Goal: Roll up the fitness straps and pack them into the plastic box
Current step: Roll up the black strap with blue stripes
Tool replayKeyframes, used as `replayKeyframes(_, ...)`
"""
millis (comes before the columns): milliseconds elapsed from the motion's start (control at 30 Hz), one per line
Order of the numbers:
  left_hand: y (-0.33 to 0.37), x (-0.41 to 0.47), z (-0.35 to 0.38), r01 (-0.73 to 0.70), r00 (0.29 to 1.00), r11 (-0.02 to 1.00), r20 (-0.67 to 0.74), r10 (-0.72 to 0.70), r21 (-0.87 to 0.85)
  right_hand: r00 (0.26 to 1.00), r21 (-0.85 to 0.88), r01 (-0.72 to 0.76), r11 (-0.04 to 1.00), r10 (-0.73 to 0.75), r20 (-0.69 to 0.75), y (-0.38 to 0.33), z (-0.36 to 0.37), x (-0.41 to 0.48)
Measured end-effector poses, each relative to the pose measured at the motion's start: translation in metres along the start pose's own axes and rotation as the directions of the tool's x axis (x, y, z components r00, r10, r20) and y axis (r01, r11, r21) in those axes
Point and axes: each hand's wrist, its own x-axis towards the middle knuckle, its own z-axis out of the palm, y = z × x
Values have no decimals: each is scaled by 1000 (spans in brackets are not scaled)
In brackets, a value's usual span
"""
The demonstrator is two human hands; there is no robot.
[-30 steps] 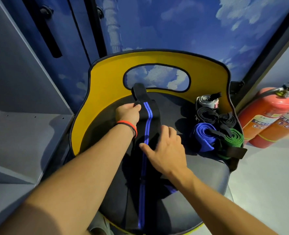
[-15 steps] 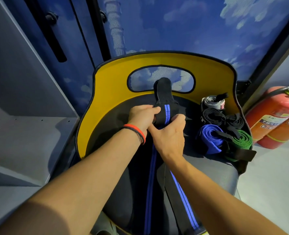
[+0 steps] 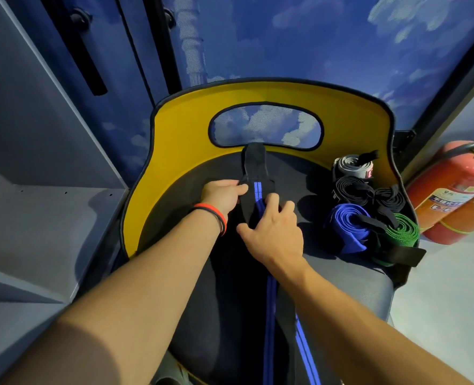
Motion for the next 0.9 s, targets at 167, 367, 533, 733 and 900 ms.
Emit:
replayKeyframes(167, -22, 9, -3, 77, 997, 997, -33, -77, 5, 998, -202, 44, 979, -34, 52, 8, 18, -5)
replayKeyframes(367, -29, 25, -11, 63, 995, 998, -79, -63, 5, 989, -182, 125, 975, -108, 98, 2, 28, 8)
replayKeyframes(533, -19, 39, -9, -16, 999, 997, -35, 19, 77, 988, -165, 99, 981, -77, 134, 2, 24, 30)
replayKeyframes(733, -8, 55, 1, -153, 987, 985, -39, 156, 76, 991, -241, 114, 964, -94, 93, -6, 36, 37)
replayKeyframes(900, -6, 69, 3, -176, 979, 983, -97, 180, 55, 993, -158, 116, 981, -111, 39, -7, 37, 49)
